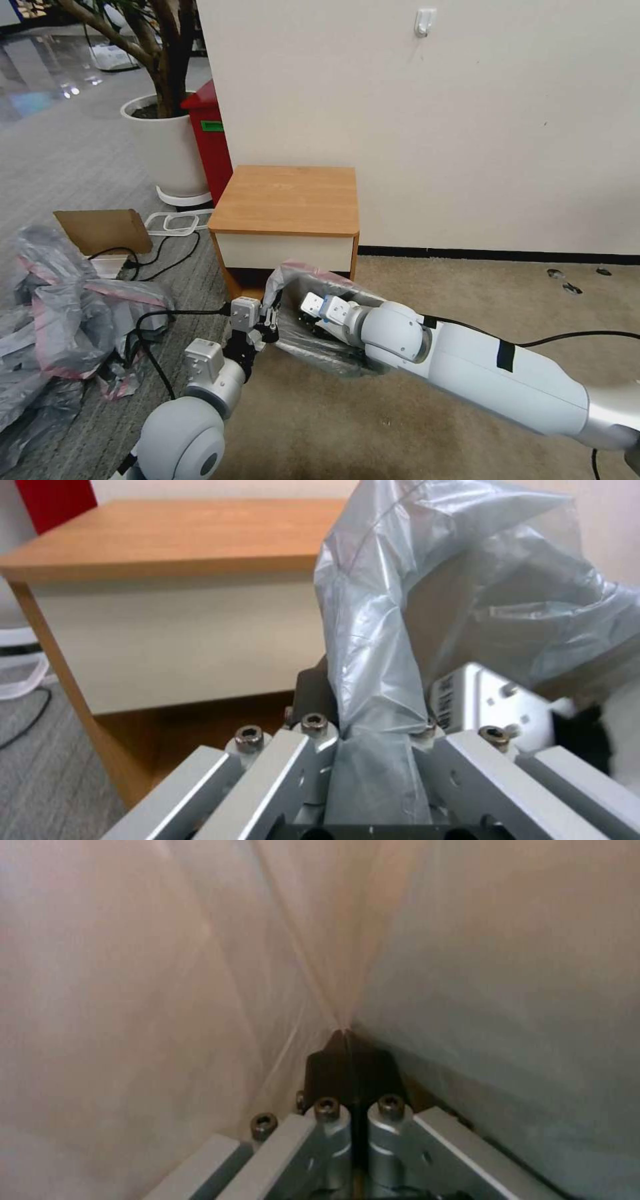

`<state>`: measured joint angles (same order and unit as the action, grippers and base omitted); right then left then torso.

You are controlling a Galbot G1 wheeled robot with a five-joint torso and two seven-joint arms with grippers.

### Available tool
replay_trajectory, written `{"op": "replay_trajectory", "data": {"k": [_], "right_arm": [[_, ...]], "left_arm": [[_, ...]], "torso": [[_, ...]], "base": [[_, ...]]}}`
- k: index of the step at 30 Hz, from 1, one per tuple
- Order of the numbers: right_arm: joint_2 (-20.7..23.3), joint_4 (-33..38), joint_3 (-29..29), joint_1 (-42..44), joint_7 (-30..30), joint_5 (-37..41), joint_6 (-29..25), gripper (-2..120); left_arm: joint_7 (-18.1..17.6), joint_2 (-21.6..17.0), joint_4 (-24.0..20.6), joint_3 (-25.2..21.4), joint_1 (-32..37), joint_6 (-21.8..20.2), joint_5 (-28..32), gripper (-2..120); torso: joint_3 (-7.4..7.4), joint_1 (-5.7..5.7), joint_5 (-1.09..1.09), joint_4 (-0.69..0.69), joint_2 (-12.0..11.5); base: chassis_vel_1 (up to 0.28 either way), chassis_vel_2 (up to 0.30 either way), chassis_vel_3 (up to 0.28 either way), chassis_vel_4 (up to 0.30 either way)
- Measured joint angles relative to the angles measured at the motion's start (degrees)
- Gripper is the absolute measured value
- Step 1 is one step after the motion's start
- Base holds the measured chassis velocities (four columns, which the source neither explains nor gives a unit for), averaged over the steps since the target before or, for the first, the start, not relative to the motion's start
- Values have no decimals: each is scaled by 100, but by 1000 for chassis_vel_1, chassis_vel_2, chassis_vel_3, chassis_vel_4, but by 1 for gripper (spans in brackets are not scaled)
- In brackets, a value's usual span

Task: Pick up the garbage bag from the table and place it over the trash can.

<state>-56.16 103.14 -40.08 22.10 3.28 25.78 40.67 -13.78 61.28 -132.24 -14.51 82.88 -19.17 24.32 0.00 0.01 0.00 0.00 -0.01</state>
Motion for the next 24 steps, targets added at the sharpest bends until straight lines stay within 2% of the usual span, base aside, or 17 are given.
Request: {"op": "replay_trajectory", "data": {"k": [16, 24], "right_arm": [[-132, -286, -73, 1, 225, 73, 0, 0], [-157, -380, -166, -111, 412, 266, 0, 0]], "left_arm": [[131, 71, -61, 120, 24, -18, -371, 6], [282, 73, 46, 147, 9, 113, -758, 6]], "torso": [[0, 0, 0, 0, 1], [0, -1, 0, 0, 1]], "base": [[0, 0, 0, 0], [0, 0, 0, 0]]}}
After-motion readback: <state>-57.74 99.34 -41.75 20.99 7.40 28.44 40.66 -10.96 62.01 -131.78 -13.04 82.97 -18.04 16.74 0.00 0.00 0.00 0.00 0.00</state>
